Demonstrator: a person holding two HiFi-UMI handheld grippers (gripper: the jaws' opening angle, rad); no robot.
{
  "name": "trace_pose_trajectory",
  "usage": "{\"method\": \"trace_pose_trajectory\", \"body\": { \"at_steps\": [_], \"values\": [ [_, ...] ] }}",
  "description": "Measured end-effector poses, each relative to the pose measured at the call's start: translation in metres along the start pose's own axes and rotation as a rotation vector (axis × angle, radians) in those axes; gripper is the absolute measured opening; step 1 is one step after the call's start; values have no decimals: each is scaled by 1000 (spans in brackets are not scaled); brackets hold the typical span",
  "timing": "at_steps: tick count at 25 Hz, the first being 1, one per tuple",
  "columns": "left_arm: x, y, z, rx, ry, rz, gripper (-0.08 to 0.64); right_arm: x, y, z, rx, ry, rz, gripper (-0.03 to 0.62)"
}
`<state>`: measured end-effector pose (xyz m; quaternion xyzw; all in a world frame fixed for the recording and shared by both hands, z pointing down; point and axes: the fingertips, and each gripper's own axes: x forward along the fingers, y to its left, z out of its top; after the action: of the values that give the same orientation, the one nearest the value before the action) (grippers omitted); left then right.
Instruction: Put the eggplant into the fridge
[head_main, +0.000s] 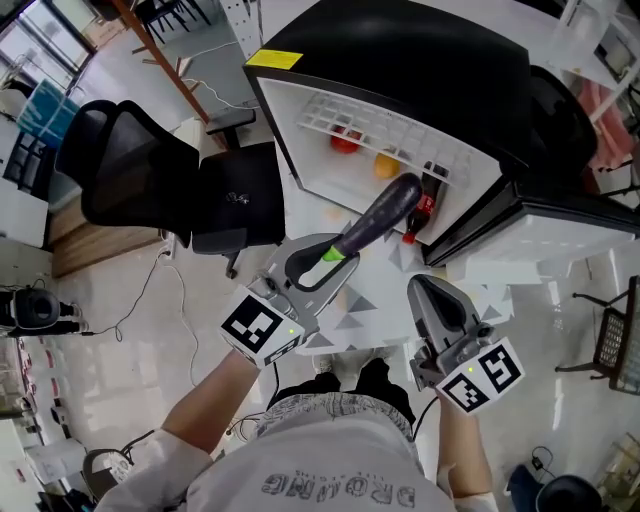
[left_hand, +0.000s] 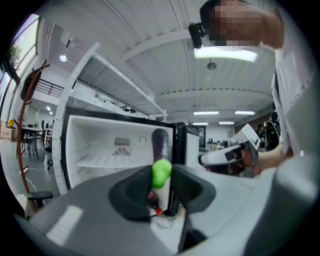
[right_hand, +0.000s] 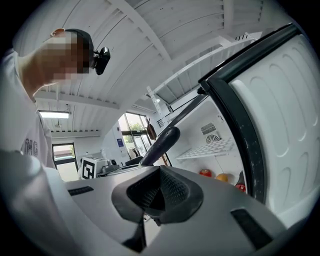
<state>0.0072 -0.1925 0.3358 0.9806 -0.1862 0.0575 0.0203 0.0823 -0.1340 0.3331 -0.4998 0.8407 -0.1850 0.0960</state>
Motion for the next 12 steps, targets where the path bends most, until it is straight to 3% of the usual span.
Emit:
{"method": "trace_pose_trajectory", "body": {
  "at_steps": [12],
  "values": [
    [83, 18, -3, 65, 84, 3, 118, -13, -44, -1, 58, -4, 10, 3]
  ]
}}
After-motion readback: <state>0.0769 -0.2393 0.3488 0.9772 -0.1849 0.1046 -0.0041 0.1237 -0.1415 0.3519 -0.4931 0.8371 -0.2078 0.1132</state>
